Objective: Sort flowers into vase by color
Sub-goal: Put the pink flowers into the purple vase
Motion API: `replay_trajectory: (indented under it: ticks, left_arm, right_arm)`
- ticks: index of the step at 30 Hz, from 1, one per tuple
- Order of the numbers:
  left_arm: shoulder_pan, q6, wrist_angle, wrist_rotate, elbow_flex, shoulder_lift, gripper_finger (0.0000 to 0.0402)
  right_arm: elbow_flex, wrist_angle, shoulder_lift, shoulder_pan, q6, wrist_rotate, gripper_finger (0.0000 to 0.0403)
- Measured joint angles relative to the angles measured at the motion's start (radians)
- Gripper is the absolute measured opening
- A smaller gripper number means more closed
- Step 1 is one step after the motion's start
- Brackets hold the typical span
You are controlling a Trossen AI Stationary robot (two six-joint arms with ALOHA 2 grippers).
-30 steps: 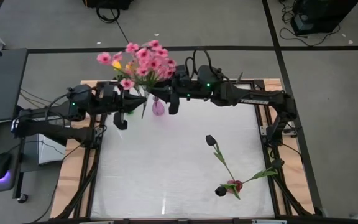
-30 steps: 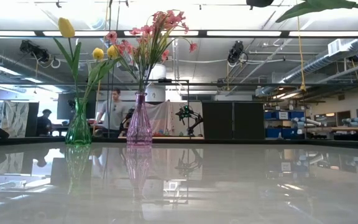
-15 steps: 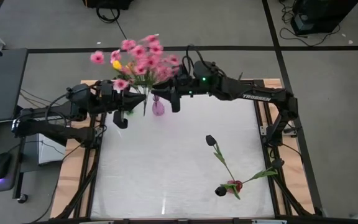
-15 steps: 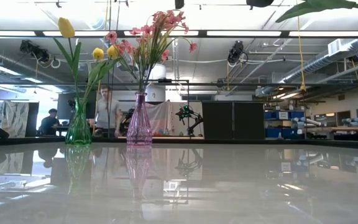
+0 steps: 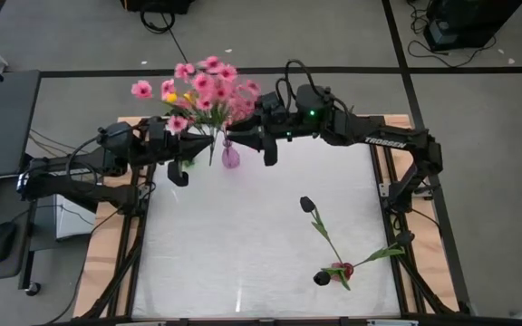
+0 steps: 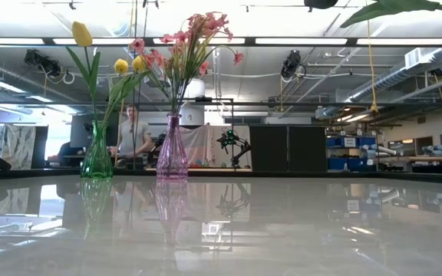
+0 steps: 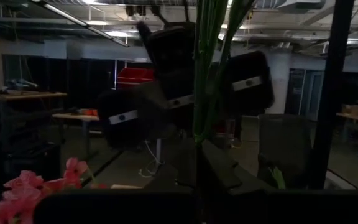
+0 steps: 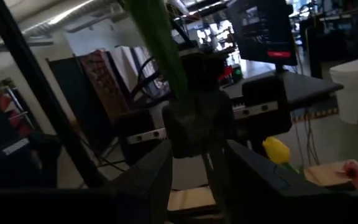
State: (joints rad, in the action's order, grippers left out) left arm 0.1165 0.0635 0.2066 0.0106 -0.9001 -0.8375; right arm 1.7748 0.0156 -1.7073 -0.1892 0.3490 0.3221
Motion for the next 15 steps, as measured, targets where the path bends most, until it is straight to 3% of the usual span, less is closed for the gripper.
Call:
replay_trajectory:
  ticks: [15]
  left_arm:
    - [0.000, 0.004, 0.014, 0.003, -0.001, -0.024, 0.0007]
  right_arm:
    - [0.000, -0.090, -0.010, 0.032, -0.009, -0.071, 0.0154]
